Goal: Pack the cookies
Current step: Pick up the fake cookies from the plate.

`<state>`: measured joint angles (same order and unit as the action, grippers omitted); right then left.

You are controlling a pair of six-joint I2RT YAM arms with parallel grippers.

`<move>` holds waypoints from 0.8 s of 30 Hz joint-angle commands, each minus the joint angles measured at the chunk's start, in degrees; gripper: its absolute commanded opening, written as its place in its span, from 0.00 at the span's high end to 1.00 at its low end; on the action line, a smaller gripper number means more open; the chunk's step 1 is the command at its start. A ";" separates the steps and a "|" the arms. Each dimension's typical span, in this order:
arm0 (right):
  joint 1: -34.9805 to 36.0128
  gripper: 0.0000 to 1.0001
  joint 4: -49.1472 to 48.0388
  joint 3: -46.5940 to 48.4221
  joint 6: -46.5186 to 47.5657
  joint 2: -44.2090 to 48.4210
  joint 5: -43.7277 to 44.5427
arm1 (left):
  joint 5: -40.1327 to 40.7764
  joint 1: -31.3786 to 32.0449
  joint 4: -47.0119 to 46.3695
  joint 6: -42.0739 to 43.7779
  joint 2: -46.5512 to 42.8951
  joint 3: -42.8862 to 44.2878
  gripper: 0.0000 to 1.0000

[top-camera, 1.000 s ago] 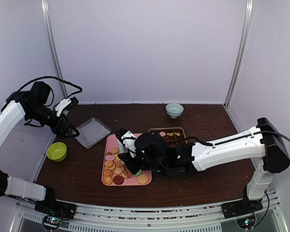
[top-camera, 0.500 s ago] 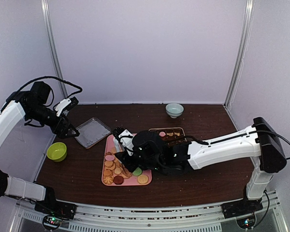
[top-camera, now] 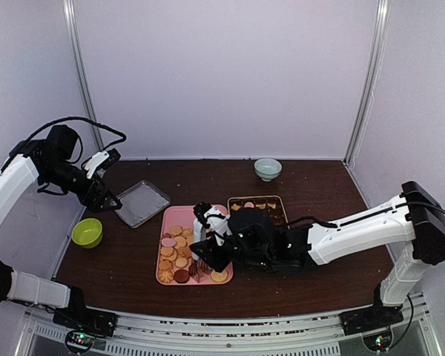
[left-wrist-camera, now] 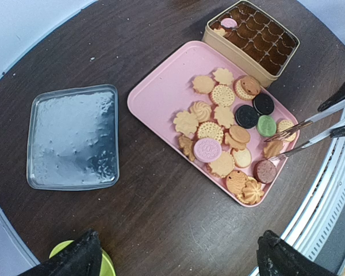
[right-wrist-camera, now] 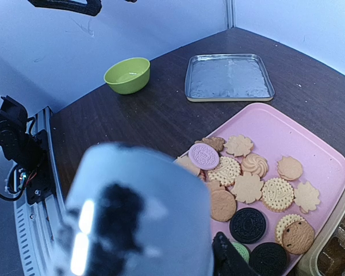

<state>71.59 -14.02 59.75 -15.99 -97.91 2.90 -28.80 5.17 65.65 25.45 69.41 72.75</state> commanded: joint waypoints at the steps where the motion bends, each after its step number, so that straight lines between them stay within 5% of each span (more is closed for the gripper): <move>1: -0.65 0.62 -0.20 -2.58 -2.44 2.25 -2.80 | -1.43 -0.50 -0.35 -0.66 -0.41 1.53 0.03; 8: -0.64 0.70 -1.75 -2.71 -3.14 2.72 -2.05 | -1.39 -0.50 -0.42 -0.78 -0.59 1.34 0.03; 18: -1.15 0.96 2.86 3.39 0.62 3.52 1.05 | -0.95 -0.46 -0.42 -0.59 -1.07 0.95 0.03; 24: -2.07 0.97 4.77 5.71 3.31 4.11 3.91 | -0.92 -0.46 -0.39 -0.36 -1.17 0.22 0.03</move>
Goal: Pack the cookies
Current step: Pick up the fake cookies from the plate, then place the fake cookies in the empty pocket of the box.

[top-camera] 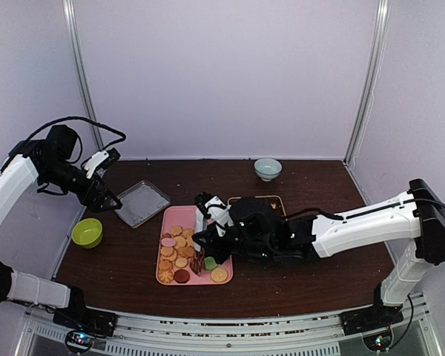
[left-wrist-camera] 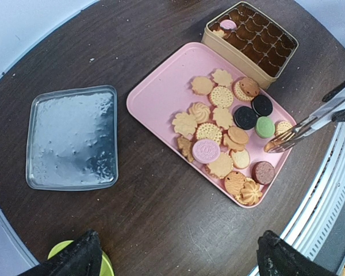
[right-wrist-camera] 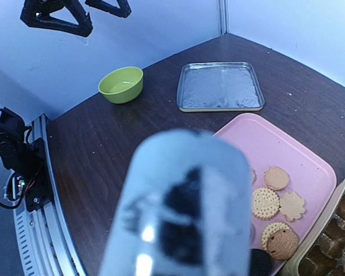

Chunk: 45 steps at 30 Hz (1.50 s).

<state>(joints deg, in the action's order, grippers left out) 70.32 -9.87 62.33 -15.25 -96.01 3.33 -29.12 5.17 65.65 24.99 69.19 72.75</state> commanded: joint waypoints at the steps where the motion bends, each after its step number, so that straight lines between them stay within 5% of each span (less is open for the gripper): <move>1: -0.87 0.97 0.77 3.71 2.93 1.78 3.80 | -0.54 -0.47 -0.36 0.17 -0.98 0.12 0.03; 12: -3.72 1.00 4.64 6.89 7.13 5.01 6.58 | 0.15 -0.50 -0.40 0.55 -1.12 -0.06 0.03; 22: -19.14 0.97 13.23 3.54 12.34 15.66 7.20 | -0.41 -0.48 -0.42 0.75 -0.71 0.20 0.03; 39: -27.18 0.93 13.82 7.82 15.07 7.60 6.08 | -0.22 -0.48 -0.38 0.81 -0.63 0.28 0.03; 45: -28.21 0.84 14.86 9.43 15.24 4.89 5.16 | 0.08 -0.44 -0.41 0.76 -0.71 0.64 0.03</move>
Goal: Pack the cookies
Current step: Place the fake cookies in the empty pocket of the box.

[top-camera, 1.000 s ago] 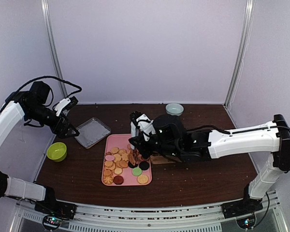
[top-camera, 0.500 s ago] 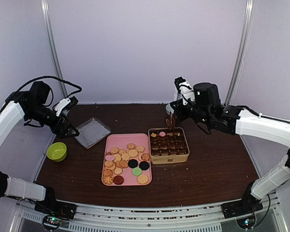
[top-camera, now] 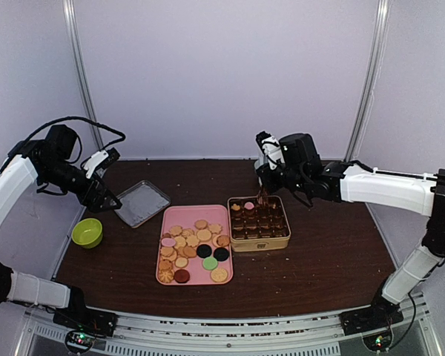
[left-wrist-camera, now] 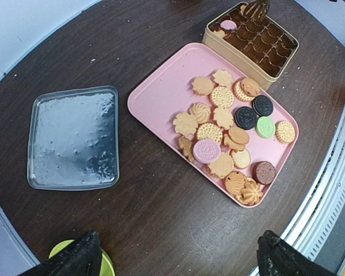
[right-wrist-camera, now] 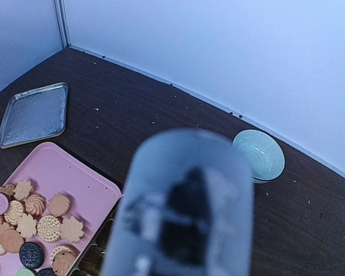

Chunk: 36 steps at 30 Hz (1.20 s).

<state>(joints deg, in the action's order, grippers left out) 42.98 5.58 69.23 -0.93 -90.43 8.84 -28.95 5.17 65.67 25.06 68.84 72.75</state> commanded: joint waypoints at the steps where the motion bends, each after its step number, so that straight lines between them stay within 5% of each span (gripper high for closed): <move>1: -0.96 0.81 -0.50 2.63 0.97 -0.84 -0.33 | -0.10 -0.42 -0.42 0.76 -0.36 0.64 0.03; 13: -1.30 0.66 0.96 4.44 1.45 -1.32 -2.69 | -0.43 -0.44 -0.44 0.83 -0.52 0.75 0.03; 36: -1.32 0.77 5.28 9.18 8.33 -3.93 -0.87 | 0.19 -0.46 -0.43 0.82 -1.08 0.11 0.03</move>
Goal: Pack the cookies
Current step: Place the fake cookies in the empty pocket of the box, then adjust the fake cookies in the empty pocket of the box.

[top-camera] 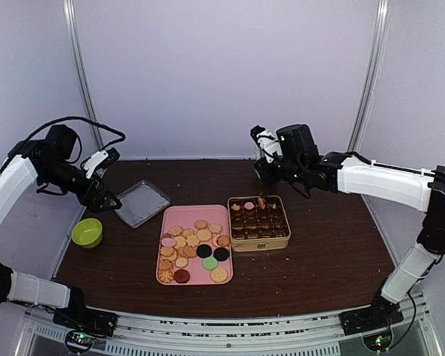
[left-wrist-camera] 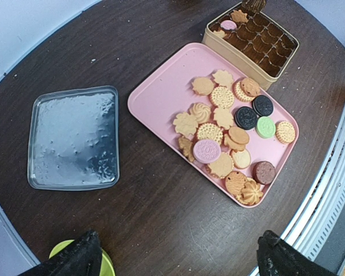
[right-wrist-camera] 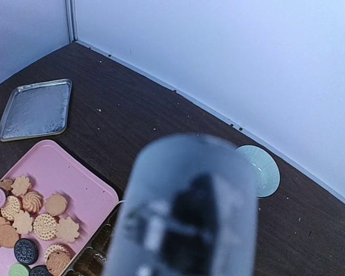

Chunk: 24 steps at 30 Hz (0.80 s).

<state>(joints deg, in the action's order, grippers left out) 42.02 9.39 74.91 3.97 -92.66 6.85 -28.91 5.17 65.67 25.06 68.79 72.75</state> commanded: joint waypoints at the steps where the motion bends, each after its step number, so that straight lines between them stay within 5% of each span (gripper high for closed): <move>1: -0.36 0.78 2.06 4.21 4.13 -2.07 1.19 | 0.14 -0.47 -0.42 0.86 -0.94 0.11 0.03; 24: -0.18 0.82 5.15 8.60 5.95 -6.44 -3.84 | -0.13 -0.45 -0.44 1.13 1.14 0.99 0.03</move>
<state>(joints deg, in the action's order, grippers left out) 42.02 14.87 81.34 10.13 -99.26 4.19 -28.71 5.17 65.67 25.17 69.45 72.75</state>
